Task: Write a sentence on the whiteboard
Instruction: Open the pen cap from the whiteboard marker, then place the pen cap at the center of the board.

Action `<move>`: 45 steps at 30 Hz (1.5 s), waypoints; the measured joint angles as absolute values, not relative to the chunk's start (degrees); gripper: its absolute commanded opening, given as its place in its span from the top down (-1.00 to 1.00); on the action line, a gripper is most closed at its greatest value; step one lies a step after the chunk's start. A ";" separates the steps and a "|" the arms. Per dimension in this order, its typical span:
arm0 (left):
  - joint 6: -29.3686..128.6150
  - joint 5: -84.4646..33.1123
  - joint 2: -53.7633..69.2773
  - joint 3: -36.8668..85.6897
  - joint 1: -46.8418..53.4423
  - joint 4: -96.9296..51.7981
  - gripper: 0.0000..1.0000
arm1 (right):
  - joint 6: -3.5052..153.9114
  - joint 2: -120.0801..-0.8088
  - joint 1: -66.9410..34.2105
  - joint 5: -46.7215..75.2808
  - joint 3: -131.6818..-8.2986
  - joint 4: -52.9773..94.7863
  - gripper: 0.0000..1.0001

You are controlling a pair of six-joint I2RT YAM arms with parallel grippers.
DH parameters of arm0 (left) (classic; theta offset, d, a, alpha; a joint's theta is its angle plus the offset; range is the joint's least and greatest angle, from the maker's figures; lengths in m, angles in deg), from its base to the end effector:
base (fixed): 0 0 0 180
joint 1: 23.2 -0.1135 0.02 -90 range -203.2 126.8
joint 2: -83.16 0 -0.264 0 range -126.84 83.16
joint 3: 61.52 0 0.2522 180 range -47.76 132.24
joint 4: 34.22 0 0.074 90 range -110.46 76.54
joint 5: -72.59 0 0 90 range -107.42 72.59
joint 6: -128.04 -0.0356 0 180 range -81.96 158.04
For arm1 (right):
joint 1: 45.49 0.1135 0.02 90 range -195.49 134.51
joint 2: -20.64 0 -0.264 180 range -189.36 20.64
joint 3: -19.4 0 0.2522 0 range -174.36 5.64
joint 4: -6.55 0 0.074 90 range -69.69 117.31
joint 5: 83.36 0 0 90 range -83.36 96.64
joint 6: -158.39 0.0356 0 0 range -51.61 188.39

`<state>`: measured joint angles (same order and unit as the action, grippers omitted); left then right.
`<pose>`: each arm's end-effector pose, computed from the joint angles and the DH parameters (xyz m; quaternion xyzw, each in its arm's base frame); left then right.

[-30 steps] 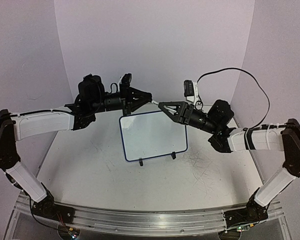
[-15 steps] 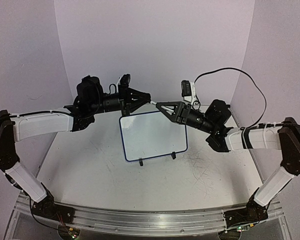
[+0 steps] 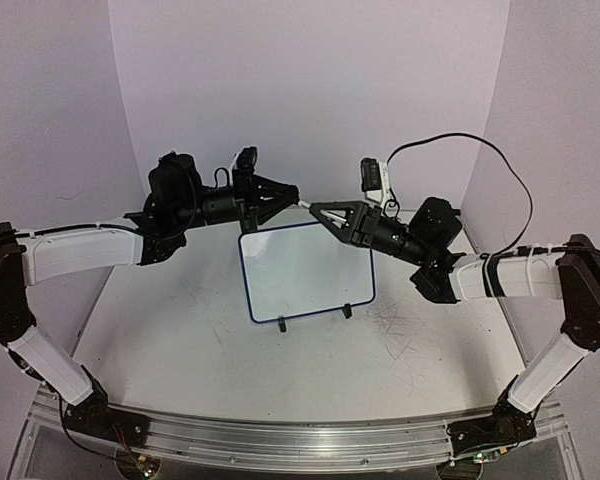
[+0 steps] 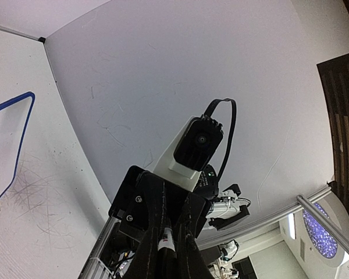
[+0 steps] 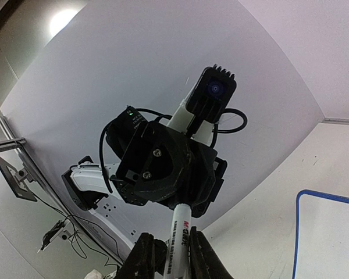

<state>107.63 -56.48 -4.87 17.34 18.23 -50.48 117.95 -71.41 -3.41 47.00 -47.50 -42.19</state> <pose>0.2556 -0.2555 0.3497 0.0913 0.6661 -0.7075 0.2175 0.2446 0.2519 0.3106 -0.2545 0.5318 0.6949 0.4118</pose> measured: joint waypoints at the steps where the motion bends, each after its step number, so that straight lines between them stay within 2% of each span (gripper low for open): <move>1: 107.63 -56.46 -4.85 17.34 18.23 -50.48 1.00 | 117.95 -71.41 -3.39 46.98 -47.50 -42.21 0.63; 6: 107.59 -56.29 -4.46 16.82 18.28 -50.66 1.00 | 117.99 -71.41 -3.36 46.57 -47.50 -41.58 1.00; 17: 107.23 -54.56 -3.11 14.94 18.86 -49.85 1.00 | 117.05 -69.46 -2.99 44.07 -44.13 -41.16 1.00; 21: 107.06 -53.35 -1.26 13.90 17.41 -49.48 1.00 | 116.75 -64.72 -4.98 44.15 -38.85 -41.33 1.00; 25: 106.99 -53.22 3.23 10.55 11.82 -49.49 1.00 | 115.55 -56.57 -9.34 44.79 -31.62 -40.78 1.00; 30: 104.74 -50.95 11.90 4.05 1.09 -46.16 1.00 | 105.53 -43.61 -12.46 41.12 -29.18 -22.51 1.00; 35: 95.70 -40.76 18.52 2.35 -1.37 -29.35 1.00 | 95.42 -30.77 -12.35 28.04 -29.16 -1.67 1.00; 41: 89.13 -33.51 17.57 -6.09 -1.24 -18.66 1.00 | 90.90 -18.61 -12.37 10.76 -26.82 8.08 1.00; 45: 86.88 -31.44 12.23 -11.32 -1.24 -14.45 0.98 | 89.07 -18.04 -12.46 6.06 -27.10 11.18 1.00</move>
